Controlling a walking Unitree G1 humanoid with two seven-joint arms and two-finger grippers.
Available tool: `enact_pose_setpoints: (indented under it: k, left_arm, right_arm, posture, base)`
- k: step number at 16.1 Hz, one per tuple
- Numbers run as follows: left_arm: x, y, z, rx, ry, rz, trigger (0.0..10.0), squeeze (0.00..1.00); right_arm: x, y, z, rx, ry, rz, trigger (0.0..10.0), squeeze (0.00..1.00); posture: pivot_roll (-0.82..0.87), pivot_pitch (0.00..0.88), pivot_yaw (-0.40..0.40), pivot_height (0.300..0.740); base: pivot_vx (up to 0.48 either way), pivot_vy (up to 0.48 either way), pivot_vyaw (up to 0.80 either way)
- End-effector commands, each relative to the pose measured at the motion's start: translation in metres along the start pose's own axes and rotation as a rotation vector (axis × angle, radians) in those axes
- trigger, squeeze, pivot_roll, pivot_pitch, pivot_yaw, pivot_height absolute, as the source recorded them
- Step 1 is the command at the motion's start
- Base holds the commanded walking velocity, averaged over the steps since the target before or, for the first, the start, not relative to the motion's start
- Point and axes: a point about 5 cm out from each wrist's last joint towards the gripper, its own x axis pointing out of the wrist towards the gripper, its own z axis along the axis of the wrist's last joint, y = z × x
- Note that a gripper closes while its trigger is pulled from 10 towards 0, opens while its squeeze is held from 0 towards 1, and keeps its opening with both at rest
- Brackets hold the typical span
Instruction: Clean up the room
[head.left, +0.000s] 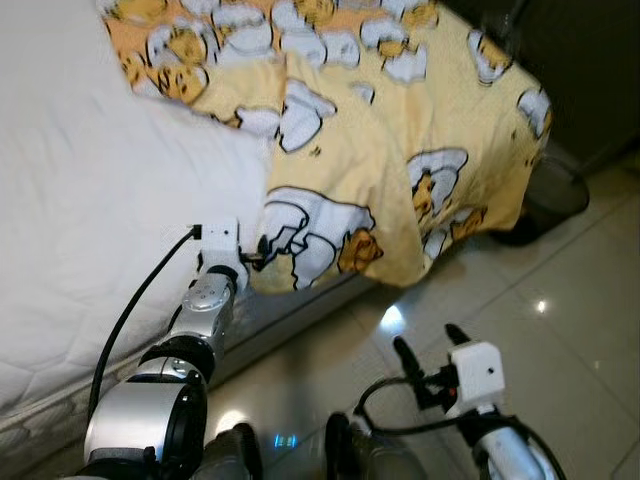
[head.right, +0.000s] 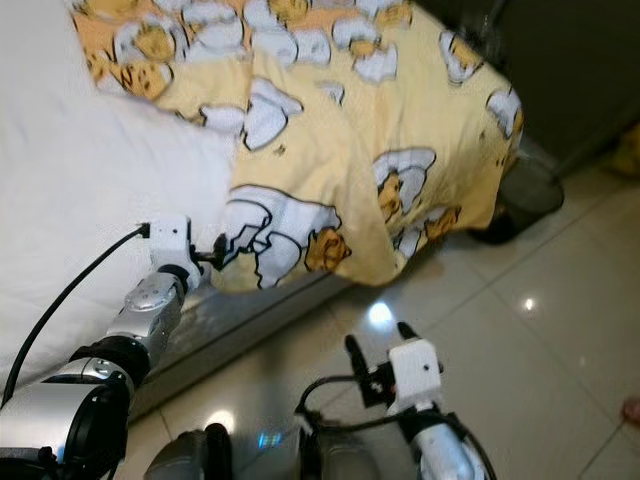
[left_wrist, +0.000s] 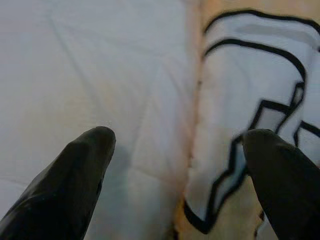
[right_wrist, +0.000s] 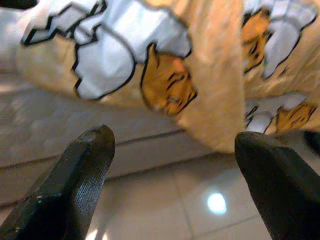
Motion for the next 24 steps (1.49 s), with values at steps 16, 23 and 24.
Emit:
enact_pose_setpoints:
  k: [16, 23, 24]
  left_arm:
    - [-0.007, -0.018, -0.016, 0.048, -0.005, 0.092, 10.0, 0.0]
    - [-0.001, -0.034, -0.008, 0.048, 0.008, 0.077, 0.0, 0.0]
    - [0.0, -0.033, -0.005, 0.04, 0.001, 0.071, 0.0, 0.0]
  right_arm:
    - [-0.037, 0.007, -0.001, -0.007, 0.14, 0.009, 10.0, 0.0]
    - [-0.05, 0.005, -0.002, -0.023, 0.182, 0.009, 10.0, 0.0]
    - [-0.05, 0.005, -0.001, -0.021, 0.181, 0.009, 10.0, 0.0]
  posture:
    - [-0.39, 0.388, -0.071, 0.74]
    - [-0.42, 0.416, -0.077, 0.74]
    - [-0.42, 0.418, -0.077, 0.74]
  base:
    - [0.0, 0.0, 0.0]
    - [0.0, 0.0, 0.0]
    - [0.0, 0.0, 0.0]
